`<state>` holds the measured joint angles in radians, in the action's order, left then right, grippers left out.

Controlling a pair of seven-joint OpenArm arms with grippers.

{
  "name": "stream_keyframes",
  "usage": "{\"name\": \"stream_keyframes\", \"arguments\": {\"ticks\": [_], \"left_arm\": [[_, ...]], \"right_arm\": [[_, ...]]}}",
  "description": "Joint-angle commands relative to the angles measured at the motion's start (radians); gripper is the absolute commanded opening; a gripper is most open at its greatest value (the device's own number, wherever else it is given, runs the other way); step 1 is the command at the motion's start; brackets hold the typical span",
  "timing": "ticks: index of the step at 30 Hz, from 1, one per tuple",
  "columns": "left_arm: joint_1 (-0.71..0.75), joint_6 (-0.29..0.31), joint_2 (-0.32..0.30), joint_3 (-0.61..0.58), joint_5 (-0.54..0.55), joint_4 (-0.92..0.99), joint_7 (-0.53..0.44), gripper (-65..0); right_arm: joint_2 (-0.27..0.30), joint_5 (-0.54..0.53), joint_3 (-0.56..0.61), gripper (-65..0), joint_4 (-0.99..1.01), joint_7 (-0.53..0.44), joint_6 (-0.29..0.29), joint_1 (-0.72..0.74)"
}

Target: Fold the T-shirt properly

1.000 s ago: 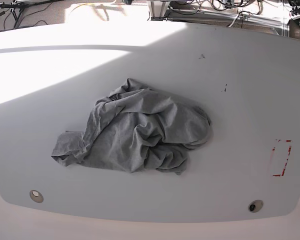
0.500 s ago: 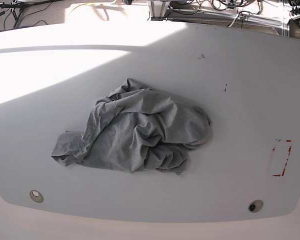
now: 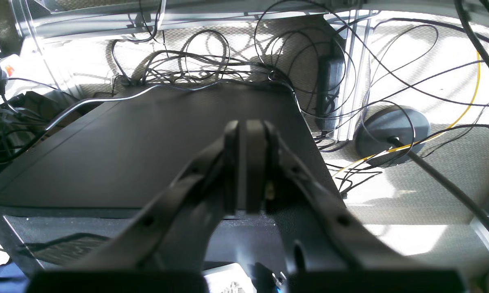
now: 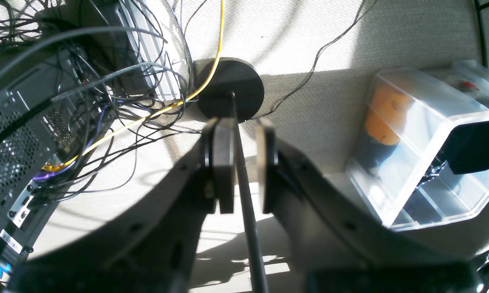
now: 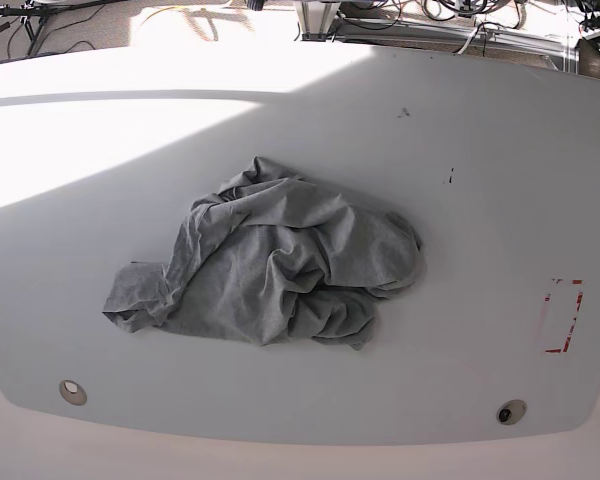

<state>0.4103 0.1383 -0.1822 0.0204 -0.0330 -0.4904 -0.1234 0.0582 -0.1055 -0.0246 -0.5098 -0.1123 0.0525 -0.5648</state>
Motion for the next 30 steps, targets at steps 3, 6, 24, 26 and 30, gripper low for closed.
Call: {"name": "stream_keyframes", "arguments": {"ticks": [3, 6, 24, 26, 30], "left_arm": [[0.050, -0.002, -0.021, 0.001, 0.000, -0.057, 0.004, -63.7], [0.063, -0.002, -0.025, 0.002, -0.001, -0.080, 0.004, -63.7], [0.168, -0.004, -0.029, 0.021, 0.006, -0.260, 0.015, -64.0], [0.172, -0.004, -0.029, 0.023, 0.006, -0.268, 0.016, -63.9], [0.177, -0.003, -0.027, 0.034, 0.004, -0.274, 0.011, -63.9]], "right_arm": [[0.011, -0.004, -0.004, -56.8, -0.021, 0.002, 0.004, -0.048], [0.016, -0.005, -0.003, -56.8, -0.035, 0.002, 0.004, -0.054], [0.059, -0.001, -0.007, -57.8, -0.267, 0.011, -0.001, -0.189], [0.060, -0.002, -0.008, -57.8, -0.278, 0.012, 0.000, -0.195], [0.063, -0.001, -0.010, -58.0, -0.297, 0.013, -0.001, -0.214]]}}
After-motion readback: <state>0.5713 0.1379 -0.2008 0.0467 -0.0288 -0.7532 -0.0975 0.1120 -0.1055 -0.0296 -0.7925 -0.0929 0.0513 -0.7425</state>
